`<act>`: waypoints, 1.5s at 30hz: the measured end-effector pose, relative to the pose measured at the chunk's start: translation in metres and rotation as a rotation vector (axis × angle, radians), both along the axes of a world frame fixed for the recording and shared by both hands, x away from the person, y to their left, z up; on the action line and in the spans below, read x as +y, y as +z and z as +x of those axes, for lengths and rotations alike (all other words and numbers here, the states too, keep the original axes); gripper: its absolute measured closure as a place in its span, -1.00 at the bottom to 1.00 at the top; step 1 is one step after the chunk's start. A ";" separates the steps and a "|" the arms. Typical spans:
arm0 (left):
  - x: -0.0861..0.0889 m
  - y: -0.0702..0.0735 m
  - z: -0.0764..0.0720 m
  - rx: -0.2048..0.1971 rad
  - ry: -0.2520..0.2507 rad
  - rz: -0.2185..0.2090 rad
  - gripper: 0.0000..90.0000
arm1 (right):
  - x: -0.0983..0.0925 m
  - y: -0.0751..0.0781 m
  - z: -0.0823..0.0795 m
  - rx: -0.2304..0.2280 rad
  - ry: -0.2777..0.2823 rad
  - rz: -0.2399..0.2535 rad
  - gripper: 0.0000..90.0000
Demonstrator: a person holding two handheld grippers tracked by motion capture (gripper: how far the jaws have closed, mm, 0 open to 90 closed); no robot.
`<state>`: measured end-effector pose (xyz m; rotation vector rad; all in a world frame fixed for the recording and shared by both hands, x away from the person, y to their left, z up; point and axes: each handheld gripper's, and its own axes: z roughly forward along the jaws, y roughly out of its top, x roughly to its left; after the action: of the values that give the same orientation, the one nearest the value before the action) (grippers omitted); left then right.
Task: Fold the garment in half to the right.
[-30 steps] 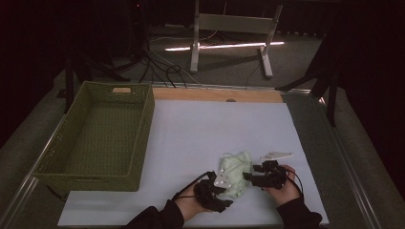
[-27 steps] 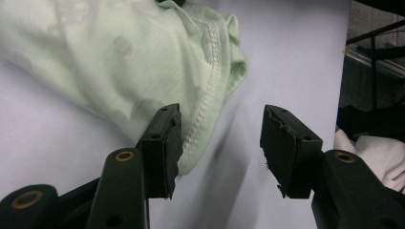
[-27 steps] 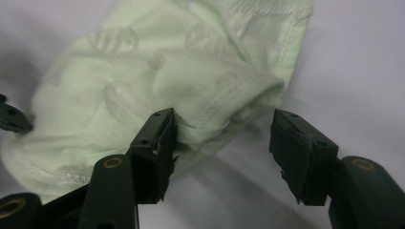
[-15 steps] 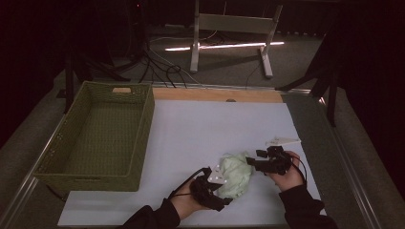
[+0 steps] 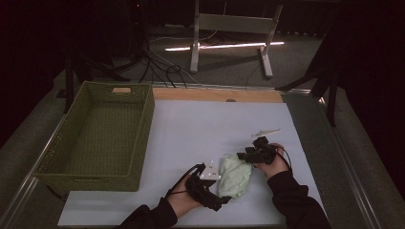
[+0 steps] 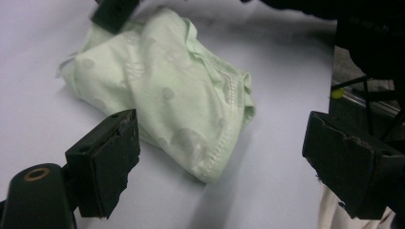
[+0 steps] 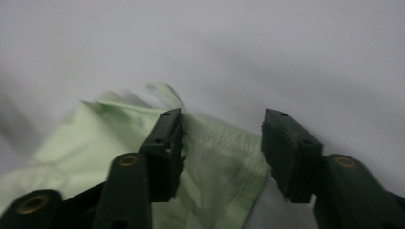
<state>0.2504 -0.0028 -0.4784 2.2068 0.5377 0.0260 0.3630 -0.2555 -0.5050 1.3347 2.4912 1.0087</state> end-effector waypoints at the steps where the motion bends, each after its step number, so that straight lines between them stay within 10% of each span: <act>1: 0.000 0.000 0.000 -0.005 0.005 0.000 -0.69 | 0.001 -0.002 0.000 0.005 0.001 -0.017 0.19; 10: -0.001 0.000 0.000 -0.016 0.012 -0.009 -0.69 | 0.011 -0.004 -0.007 -0.067 0.036 -0.179 0.94; 23: -0.004 -0.003 0.007 -0.021 0.006 -0.022 -0.65 | 0.009 0.024 -0.019 -0.168 0.062 -0.094 0.97; 27: -0.009 -0.004 0.015 -0.034 0.076 -0.032 -0.57 | 0.013 0.032 -0.024 -0.185 0.083 -0.083 0.97; 34: -0.017 -0.004 0.039 -0.127 0.139 -0.036 0.70 | 0.018 0.034 -0.028 -0.206 0.094 -0.059 0.97; 45: -0.038 -0.028 0.069 -0.084 0.191 0.074 1.00 | 0.022 0.041 -0.029 -0.229 0.109 -0.053 0.97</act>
<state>0.3199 -0.0409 -0.5063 2.2071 0.7086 0.2416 0.3338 -0.2339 -0.4640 1.0145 2.4205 1.0446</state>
